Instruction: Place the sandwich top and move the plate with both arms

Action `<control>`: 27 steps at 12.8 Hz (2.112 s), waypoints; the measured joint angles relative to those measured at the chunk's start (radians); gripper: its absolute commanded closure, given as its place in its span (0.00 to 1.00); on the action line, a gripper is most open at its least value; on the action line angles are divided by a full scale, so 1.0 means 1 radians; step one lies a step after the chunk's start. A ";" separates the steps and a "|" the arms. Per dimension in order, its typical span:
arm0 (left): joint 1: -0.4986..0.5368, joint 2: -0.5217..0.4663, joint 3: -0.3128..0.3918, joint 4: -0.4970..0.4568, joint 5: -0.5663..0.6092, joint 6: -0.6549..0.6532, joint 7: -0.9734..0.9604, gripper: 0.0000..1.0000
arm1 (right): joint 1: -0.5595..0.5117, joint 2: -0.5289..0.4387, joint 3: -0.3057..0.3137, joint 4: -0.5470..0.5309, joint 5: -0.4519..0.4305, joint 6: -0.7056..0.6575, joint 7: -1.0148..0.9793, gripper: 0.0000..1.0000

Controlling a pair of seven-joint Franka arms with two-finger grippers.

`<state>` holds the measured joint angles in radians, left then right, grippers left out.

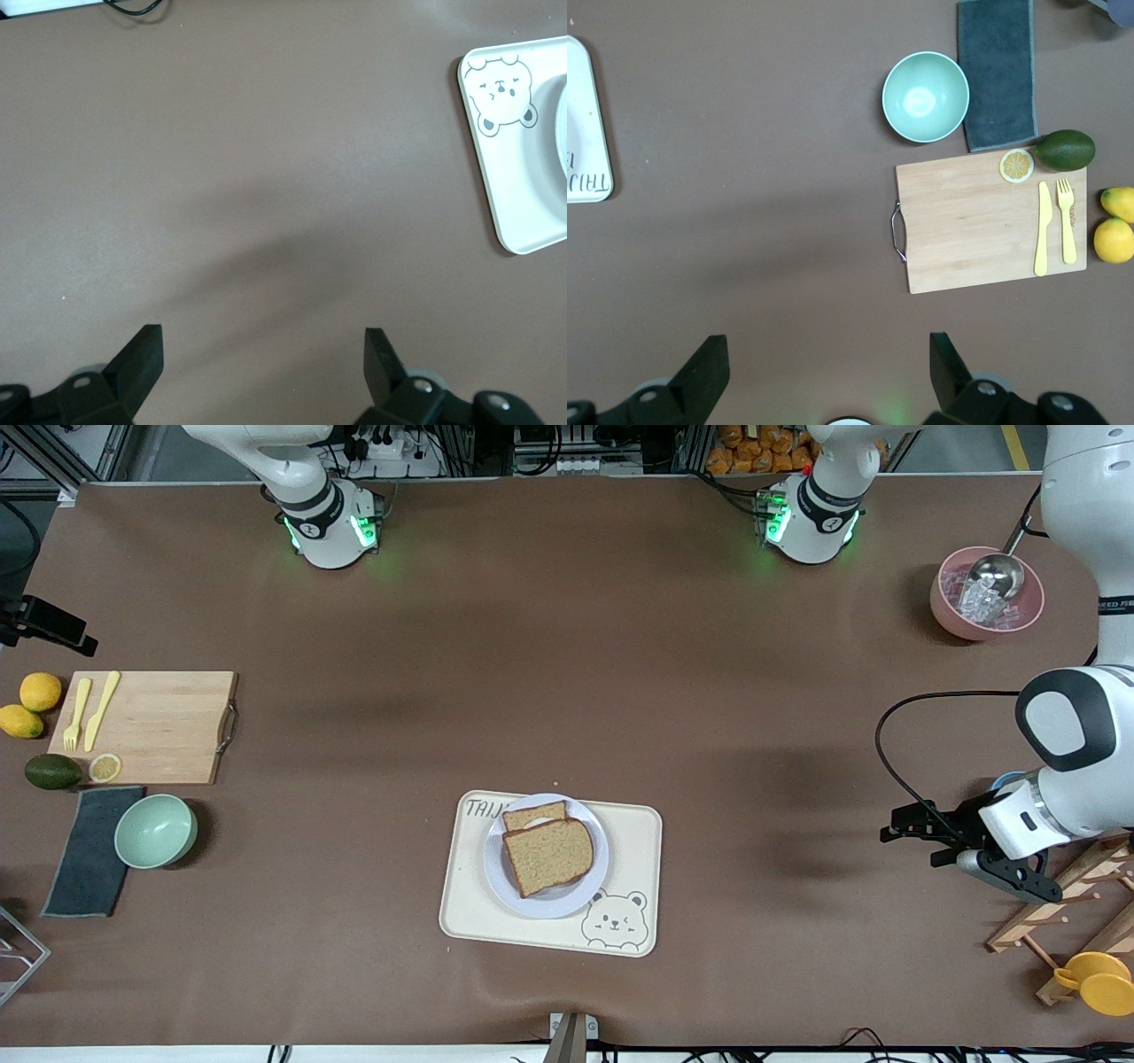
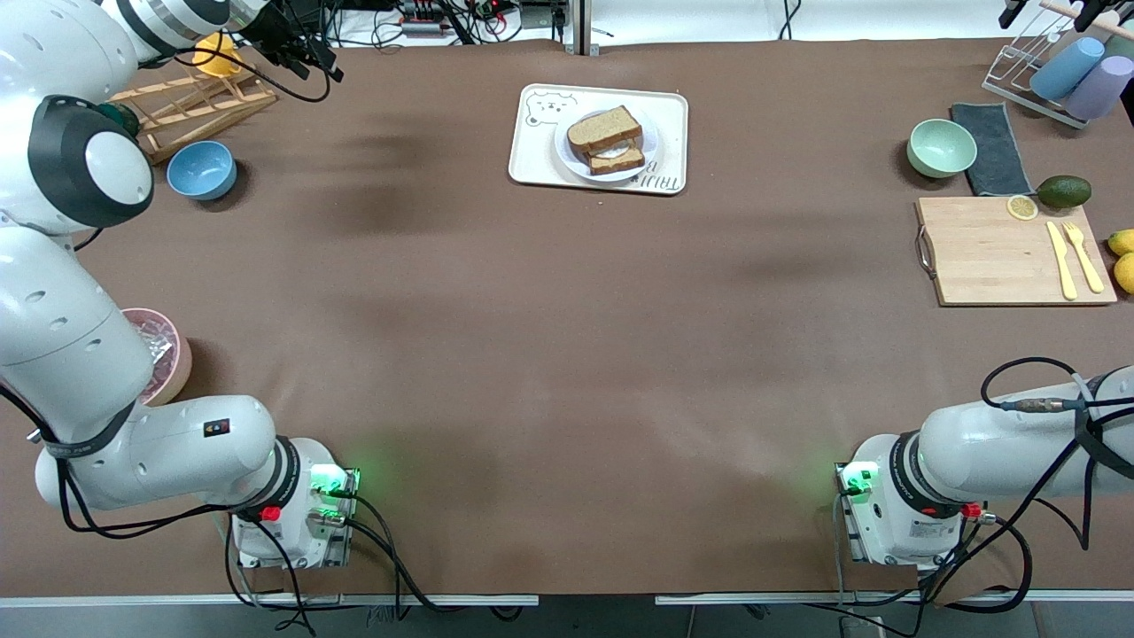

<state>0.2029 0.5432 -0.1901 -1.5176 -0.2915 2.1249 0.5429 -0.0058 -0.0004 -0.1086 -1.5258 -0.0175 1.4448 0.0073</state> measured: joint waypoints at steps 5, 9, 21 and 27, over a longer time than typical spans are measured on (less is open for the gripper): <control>-0.009 -0.038 -0.007 0.032 0.167 -0.086 -0.121 0.00 | 0.003 0.000 0.004 0.000 0.000 0.000 -0.018 0.00; -0.037 -0.097 -0.010 0.048 0.272 -0.177 -0.234 0.00 | 0.003 0.000 0.004 0.000 0.000 -0.003 -0.021 0.00; -0.326 -0.426 0.191 0.049 0.309 -0.593 -0.603 0.00 | 0.000 0.000 -0.028 -0.001 0.000 -0.041 -0.076 0.00; -0.376 -0.503 0.215 0.047 0.306 -0.648 -0.520 0.00 | 0.008 0.000 -0.038 0.000 0.000 -0.058 -0.080 0.00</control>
<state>-0.1729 0.0401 0.0244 -1.4707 0.0149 1.4768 0.0228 0.0025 -0.0008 -0.1462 -1.5262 -0.0171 1.3869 -0.0725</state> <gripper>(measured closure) 0.000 0.000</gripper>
